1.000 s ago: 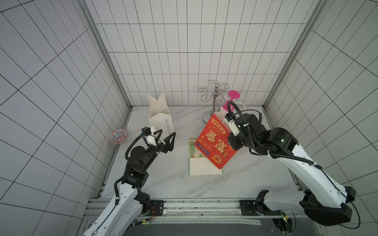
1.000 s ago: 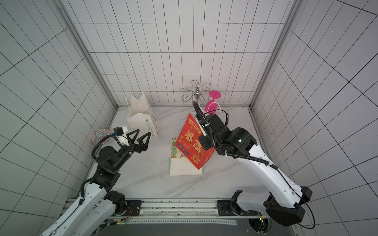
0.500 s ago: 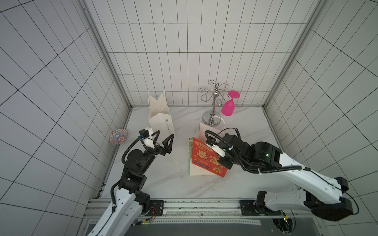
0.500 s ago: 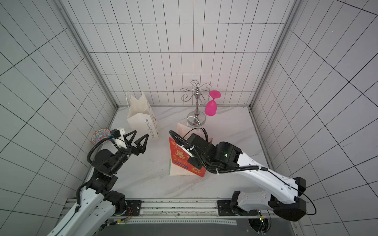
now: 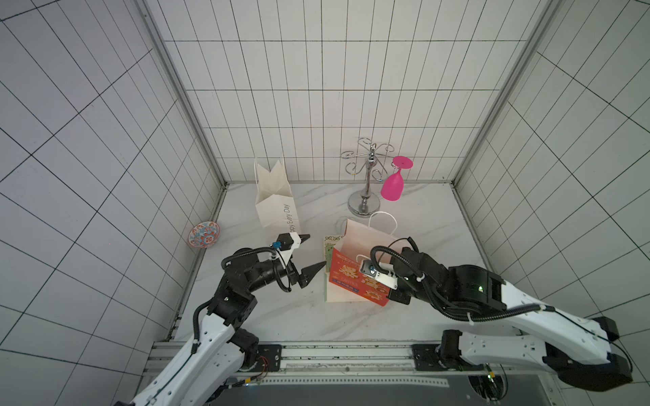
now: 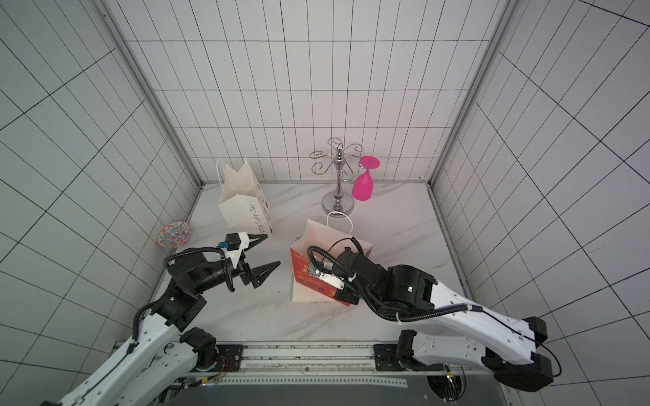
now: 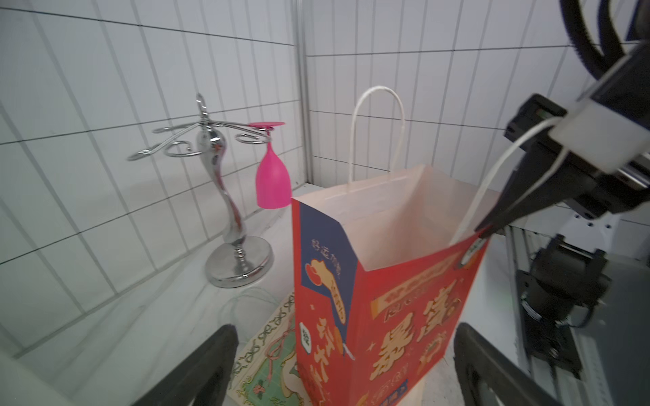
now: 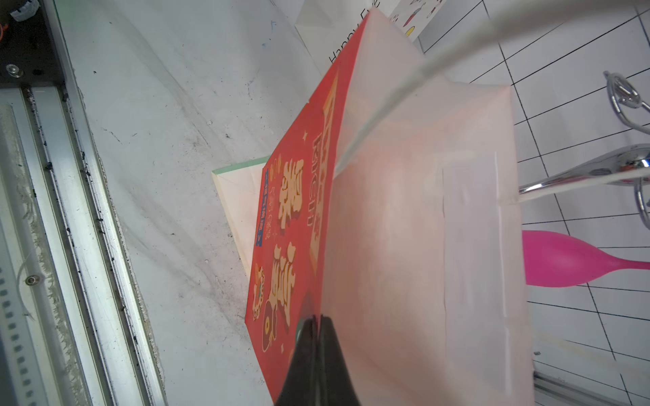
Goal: Put away the paper bag
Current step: Press the paper bag.
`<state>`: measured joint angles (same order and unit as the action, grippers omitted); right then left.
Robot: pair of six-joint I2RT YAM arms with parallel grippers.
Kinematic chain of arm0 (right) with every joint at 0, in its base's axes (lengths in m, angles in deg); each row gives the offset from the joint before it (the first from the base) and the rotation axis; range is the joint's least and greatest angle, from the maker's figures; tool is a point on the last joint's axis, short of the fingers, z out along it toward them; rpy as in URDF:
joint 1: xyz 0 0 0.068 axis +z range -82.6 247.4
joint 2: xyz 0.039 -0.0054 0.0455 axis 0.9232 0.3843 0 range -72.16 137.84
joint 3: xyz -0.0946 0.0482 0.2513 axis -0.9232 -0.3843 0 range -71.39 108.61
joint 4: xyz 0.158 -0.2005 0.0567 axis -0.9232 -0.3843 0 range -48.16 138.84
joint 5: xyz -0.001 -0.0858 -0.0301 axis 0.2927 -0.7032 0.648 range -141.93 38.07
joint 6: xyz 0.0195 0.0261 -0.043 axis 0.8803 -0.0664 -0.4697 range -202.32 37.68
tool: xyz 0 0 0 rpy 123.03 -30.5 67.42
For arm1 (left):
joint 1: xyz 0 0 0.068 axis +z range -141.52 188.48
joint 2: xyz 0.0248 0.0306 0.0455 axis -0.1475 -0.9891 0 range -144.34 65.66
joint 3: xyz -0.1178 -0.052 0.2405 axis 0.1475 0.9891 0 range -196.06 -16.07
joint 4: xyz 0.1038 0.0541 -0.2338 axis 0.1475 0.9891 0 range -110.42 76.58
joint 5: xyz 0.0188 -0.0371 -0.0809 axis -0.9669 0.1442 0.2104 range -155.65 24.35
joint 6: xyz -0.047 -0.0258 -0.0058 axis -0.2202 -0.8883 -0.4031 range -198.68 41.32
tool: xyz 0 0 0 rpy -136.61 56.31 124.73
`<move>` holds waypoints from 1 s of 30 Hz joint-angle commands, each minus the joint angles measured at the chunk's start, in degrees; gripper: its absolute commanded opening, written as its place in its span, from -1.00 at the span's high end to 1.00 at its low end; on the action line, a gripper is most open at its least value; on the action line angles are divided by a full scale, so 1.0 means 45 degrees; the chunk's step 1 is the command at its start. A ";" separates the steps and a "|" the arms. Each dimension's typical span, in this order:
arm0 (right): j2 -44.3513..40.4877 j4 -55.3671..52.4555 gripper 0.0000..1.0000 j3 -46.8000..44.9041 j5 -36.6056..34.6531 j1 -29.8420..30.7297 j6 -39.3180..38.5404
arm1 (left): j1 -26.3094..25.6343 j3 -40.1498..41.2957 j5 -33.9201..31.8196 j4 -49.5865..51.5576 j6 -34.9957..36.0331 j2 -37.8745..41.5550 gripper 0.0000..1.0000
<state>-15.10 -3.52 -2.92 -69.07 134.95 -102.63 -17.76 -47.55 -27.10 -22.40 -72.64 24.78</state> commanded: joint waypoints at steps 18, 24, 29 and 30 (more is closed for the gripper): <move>-0.1088 0.0574 0.88 -0.1231 0.0568 0.0048 -0.1546 | -0.1001 -0.1962 0.1259 0.2357 0.3334 -0.1527 -0.85; -0.1233 0.0679 0.48 -0.1248 0.0707 0.0047 -0.1200 | -0.1006 -0.1742 0.0889 0.2402 0.2790 -0.1741 -0.79; -0.1258 0.0799 0.38 -0.1187 0.1215 0.0048 -0.1281 | -0.1020 -0.1486 0.0945 0.2417 0.2487 -0.2098 -0.70; -0.1231 0.0866 0.38 -0.1189 0.1249 0.0047 -0.1323 | -0.1012 -0.1464 0.1061 0.2412 0.2459 -0.2171 -0.69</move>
<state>-20.26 -0.85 -6.35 -65.38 134.95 -108.27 -22.17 -54.87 -22.58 -11.58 -61.20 15.44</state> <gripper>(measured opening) 0.308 0.849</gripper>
